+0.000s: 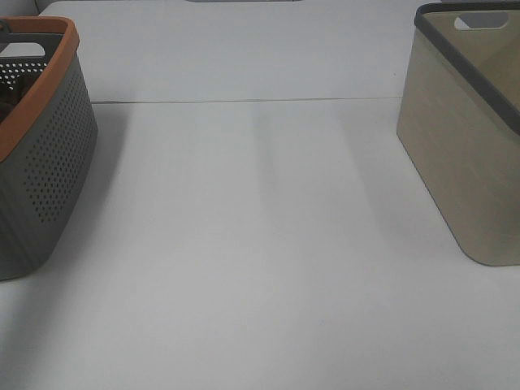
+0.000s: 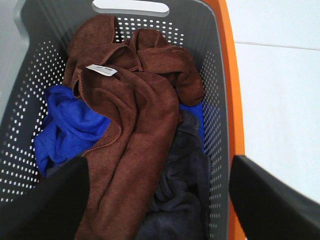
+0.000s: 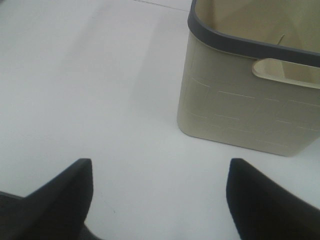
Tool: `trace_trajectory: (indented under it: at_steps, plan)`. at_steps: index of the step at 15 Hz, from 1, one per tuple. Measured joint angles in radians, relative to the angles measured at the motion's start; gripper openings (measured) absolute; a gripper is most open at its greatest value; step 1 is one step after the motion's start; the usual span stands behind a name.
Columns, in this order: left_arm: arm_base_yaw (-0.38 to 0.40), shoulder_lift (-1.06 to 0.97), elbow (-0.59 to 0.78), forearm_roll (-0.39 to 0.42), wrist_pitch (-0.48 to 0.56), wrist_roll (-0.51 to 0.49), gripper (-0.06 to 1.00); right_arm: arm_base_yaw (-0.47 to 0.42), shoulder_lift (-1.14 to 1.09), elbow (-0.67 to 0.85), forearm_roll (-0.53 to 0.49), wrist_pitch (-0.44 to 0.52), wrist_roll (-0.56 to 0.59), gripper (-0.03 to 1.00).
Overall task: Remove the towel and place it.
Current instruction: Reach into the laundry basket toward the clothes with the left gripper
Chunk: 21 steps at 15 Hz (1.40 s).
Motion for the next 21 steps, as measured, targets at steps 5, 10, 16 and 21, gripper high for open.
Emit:
trace_trajectory:
  at_steps: [5, 10, 16, 21]
  plan:
    - [0.0, 0.141, -0.257, 0.09, 0.255, 0.001, 0.73, 0.0, 0.0, 0.0, 0.0, 0.0, 0.0, 0.71]
    - [0.051, 0.276, -0.419, 0.114, 0.408, 0.002, 0.73, 0.0, 0.0, 0.0, 0.0, 0.0, 0.0, 0.71]
    - [0.251, 0.414, -0.451, -0.051, 0.386, 0.096, 0.73, 0.0, 0.0, 0.0, 0.0, 0.0, 0.0, 0.71]
    - [0.262, 0.519, -0.452, -0.051, 0.316, 0.107, 0.73, 0.0, 0.0, 0.0, 0.0, 0.0, 0.001, 0.71]
